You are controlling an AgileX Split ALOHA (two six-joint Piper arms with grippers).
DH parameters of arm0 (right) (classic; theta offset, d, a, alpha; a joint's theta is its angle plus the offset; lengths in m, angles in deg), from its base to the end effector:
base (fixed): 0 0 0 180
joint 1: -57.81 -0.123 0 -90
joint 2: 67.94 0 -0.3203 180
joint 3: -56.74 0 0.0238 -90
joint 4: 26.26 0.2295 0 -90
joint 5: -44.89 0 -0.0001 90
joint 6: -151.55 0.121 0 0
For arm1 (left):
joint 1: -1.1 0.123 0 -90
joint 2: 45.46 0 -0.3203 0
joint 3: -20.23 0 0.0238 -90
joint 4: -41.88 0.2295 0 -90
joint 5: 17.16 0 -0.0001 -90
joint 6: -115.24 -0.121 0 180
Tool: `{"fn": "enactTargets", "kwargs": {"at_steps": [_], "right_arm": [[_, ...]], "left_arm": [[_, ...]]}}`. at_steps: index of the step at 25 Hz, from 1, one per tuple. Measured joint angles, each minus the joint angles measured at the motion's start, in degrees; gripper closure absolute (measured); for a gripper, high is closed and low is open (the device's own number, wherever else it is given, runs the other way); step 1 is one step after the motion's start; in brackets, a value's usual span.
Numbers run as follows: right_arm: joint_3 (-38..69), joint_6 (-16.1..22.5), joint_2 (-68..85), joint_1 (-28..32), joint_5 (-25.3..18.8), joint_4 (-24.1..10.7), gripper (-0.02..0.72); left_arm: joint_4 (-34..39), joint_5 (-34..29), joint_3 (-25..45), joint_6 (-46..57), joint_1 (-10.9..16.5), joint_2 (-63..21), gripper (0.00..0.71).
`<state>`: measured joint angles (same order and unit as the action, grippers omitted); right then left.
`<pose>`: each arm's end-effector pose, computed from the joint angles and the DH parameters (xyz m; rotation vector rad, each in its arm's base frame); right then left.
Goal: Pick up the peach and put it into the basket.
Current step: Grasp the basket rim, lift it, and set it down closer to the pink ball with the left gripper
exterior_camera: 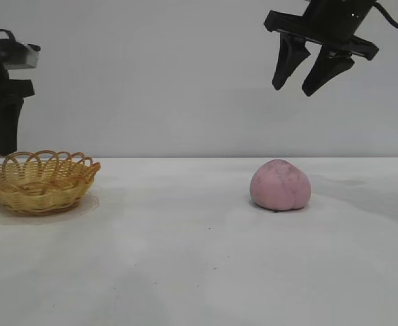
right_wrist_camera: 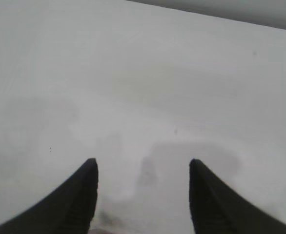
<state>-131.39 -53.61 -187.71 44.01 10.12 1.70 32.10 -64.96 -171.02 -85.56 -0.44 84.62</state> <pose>0.4302 0.1390 0.2452 -0.4470 2.4605 0.4267 0.4467 -0.0273 0.1617 0.4168 2.8552 -0.1427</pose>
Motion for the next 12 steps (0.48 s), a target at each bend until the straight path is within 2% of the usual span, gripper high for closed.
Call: {"fn": "enactTargets", "kwargs": {"at_steps": [2, 4, 5, 9, 12], "right_arm": [[0.00, 0.00, 0.00, 0.00, 0.00, 0.00, 0.343], [0.00, 0.00, 0.00, 0.00, 0.00, 0.00, 0.343], [0.00, 0.00, 0.00, 0.00, 0.00, 0.10, 0.343], [0.00, -0.12, 0.00, 0.00, 0.00, 0.42, 0.343], [0.00, -0.12, 0.00, 0.00, 0.00, 0.51, 0.343]], "left_arm": [[-1.51, -0.30, -0.24, 1.03, 0.00, 0.27, 0.657], [-2.65, -0.78, -0.34, 3.75, 0.00, 0.27, 0.646], [-2.95, -1.01, -0.34, 5.60, 0.00, 0.27, 0.710], [-8.54, 0.23, 2.84, 9.58, 0.00, -2.04, 0.710], [-16.97, 6.15, 11.05, 10.52, 0.00, -6.16, 0.710]]}}
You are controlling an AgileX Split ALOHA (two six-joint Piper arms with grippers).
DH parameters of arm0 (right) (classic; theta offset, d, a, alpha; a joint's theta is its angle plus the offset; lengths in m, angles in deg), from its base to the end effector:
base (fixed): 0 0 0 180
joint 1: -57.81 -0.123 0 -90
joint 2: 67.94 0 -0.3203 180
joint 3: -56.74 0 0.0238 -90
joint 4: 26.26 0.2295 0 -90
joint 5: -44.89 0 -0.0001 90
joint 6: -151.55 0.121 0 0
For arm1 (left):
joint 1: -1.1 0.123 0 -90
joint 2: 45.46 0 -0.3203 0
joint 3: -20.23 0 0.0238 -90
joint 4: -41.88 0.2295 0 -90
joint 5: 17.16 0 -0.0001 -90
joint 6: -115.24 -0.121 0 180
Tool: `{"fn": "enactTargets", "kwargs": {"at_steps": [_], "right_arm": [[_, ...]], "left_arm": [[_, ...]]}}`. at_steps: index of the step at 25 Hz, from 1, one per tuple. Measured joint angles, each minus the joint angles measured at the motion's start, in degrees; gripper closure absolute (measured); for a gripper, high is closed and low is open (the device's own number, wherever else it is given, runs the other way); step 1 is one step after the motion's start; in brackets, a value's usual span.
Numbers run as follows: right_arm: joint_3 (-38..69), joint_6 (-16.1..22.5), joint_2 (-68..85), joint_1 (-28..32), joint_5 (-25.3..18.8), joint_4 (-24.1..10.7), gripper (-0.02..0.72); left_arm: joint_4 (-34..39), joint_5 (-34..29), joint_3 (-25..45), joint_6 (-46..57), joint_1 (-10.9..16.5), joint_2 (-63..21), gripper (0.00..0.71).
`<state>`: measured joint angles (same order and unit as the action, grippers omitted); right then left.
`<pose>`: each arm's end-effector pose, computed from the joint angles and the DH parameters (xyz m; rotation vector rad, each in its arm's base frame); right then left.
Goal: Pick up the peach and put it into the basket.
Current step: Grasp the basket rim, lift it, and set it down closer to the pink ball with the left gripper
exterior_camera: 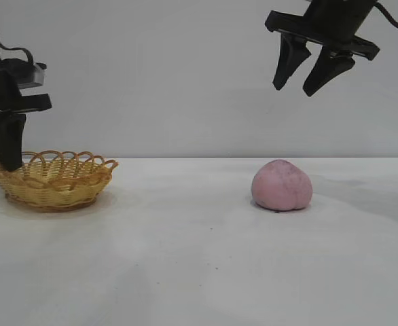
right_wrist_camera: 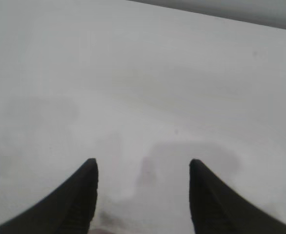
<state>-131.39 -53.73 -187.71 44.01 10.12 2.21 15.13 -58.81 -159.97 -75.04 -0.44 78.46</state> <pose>0.4302 0.1396 0.2454 -0.4419 2.4596 0.4348 0.4170 -0.0475 0.1712 -0.1496 2.8233 -0.4762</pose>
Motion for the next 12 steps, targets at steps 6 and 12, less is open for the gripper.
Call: {"fn": "enactTargets", "kwargs": {"at_steps": [6, 12], "right_arm": [[0.00, 0.00, 0.00, 0.00, 0.00, 0.15, 0.343], [0.00, -0.62, 0.00, 0.00, -0.01, 0.51, 0.343]], "left_arm": [[-27.35, 14.74, 19.49, -11.07, -2.78, -8.42, 0.710], [-46.94, 19.25, 23.93, -26.56, -8.42, -9.02, 0.710]]}}
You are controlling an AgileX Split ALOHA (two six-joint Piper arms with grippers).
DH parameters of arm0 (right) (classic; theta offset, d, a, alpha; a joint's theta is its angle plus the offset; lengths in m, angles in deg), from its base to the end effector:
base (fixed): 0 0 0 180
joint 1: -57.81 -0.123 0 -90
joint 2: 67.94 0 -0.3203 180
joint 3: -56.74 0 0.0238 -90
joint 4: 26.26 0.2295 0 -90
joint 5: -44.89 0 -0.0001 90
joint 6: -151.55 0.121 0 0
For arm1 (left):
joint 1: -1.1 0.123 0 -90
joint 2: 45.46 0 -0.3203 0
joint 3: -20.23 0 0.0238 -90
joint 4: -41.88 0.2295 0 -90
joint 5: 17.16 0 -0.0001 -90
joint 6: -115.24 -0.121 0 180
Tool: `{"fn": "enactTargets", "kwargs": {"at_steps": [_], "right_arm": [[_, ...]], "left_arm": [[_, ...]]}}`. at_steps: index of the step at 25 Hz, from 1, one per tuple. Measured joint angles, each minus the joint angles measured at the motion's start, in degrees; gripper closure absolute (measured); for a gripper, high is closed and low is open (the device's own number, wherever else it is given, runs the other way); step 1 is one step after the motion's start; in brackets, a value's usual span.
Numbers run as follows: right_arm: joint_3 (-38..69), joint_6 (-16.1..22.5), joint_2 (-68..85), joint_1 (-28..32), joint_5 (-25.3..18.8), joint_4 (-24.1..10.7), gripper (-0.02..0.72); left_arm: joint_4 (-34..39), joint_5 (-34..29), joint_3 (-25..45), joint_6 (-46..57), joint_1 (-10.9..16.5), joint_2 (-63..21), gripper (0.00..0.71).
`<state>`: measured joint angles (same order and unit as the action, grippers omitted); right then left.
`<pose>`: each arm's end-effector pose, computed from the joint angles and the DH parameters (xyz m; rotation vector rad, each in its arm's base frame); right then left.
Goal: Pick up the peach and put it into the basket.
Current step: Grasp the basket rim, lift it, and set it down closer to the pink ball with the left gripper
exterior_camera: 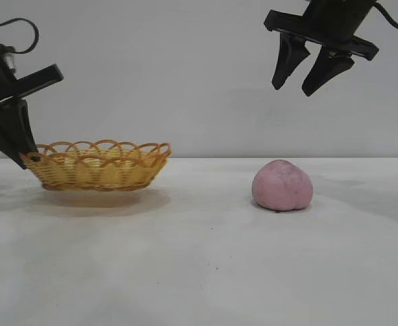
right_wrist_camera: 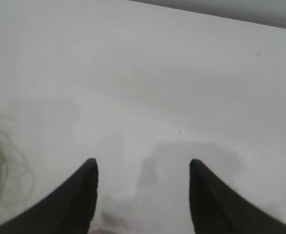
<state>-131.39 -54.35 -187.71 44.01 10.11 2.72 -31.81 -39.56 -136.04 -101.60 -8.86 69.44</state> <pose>0.4302 0.1401 0.2457 -0.4475 2.4560 0.4394 0.3553 -0.1074 0.1645 -0.4295 2.5876 -0.7747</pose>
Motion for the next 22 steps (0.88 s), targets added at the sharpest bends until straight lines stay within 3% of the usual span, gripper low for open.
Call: {"fn": "enactTargets", "kwargs": {"at_steps": [4, 5, 13, 17, 20, 22], "right_arm": [[0.00, -0.06, 0.00, 0.00, -0.44, 0.00, 0.343], [0.00, -0.06, 0.00, 0.00, -0.47, 0.11, 0.343], [0.00, -0.11, 0.00, 0.00, -0.57, 0.46, 0.343], [0.00, -0.20, 0.00, 0.00, -0.57, 0.46, 0.343], [0.00, -0.20, 0.00, 0.00, -0.57, 0.46, 0.343], [0.00, -0.20, 0.00, 0.00, -0.57, 0.46, 0.343]], "left_arm": [[-1.63, 0.82, 0.00, -2.38, -0.70, -0.08, 0.710], [-1.66, 0.82, 0.00, -2.49, -0.70, -0.08, 0.646], [-1.76, 0.41, 0.09, -2.71, -0.70, 0.13, 0.646], [-0.91, -0.16, 0.09, -2.87, -0.70, 0.75, 0.460], [3.63, -1.45, 0.09, -2.87, -0.70, 0.75, 0.336], [8.01, -2.11, 0.09, -2.75, -0.70, 0.49, 0.307]]}}
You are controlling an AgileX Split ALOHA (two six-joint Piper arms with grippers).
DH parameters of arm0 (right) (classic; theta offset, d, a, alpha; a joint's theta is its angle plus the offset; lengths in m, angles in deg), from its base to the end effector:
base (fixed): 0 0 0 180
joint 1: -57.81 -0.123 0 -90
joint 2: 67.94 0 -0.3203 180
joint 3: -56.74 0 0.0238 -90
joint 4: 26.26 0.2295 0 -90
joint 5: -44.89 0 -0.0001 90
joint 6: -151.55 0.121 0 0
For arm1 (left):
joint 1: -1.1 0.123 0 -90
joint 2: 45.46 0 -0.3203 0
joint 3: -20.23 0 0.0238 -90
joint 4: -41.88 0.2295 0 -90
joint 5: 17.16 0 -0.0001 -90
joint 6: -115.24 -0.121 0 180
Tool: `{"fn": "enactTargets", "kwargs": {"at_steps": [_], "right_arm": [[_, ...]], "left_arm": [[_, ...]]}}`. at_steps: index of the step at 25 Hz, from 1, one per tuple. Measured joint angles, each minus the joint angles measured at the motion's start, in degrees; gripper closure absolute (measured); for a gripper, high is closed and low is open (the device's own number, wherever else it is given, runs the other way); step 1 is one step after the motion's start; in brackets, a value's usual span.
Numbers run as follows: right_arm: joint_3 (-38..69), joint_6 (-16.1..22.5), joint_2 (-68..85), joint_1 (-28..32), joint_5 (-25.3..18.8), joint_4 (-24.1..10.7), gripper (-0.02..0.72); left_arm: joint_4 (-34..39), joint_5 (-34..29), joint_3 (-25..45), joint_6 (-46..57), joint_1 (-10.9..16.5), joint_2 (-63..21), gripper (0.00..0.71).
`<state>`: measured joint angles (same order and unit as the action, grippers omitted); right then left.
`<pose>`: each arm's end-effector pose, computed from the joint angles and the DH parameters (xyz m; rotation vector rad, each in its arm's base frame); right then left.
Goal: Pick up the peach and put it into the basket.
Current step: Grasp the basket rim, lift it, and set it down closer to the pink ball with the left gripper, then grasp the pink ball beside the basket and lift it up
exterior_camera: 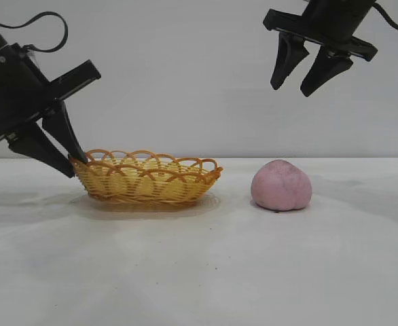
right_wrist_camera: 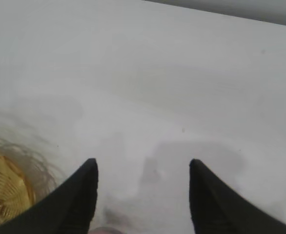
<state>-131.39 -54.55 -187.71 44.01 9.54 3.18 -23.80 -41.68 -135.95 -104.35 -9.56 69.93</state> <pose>0.4291 0.1409 0.2454 -0.4495 2.4626 0.4505 0.3468 -0.1119 0.1573 -0.1694 2.6638 -0.7135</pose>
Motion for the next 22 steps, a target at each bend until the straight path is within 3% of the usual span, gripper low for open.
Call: {"fn": "enactTargets", "kwargs": {"at_steps": [4, 5, 10, 17, 20, 22], "right_arm": [[0.00, 0.00, 0.00, 0.00, -0.03, 0.00, 0.343], [0.00, -0.04, 0.00, 0.00, -0.03, 0.00, 0.343], [0.00, -0.04, 0.00, 0.00, -0.03, 0.00, 0.343], [0.00, -0.04, 0.00, 0.00, -0.12, 0.00, 0.343], [0.00, -0.04, 0.00, 0.00, -0.23, 0.00, 0.343], [0.00, -0.04, 0.00, 0.00, -0.56, 0.00, 0.343]], "left_arm": [[11.77, -1.08, 0.00, 4.60, 0.10, -3.05, 0.307], [15.44, -1.38, 0.00, 6.21, 0.55, -4.46, 0.266], [32.25, -2.24, -0.99, 11.67, 4.46, -11.18, 0.281], [58.69, -2.37, -4.73, 25.06, 12.30, -11.31, 0.281], [66.78, -4.37, -5.50, 31.79, 13.40, -11.31, 0.281], [68.06, -6.44, -6.08, 34.27, 13.52, -12.03, 0.281]]}}
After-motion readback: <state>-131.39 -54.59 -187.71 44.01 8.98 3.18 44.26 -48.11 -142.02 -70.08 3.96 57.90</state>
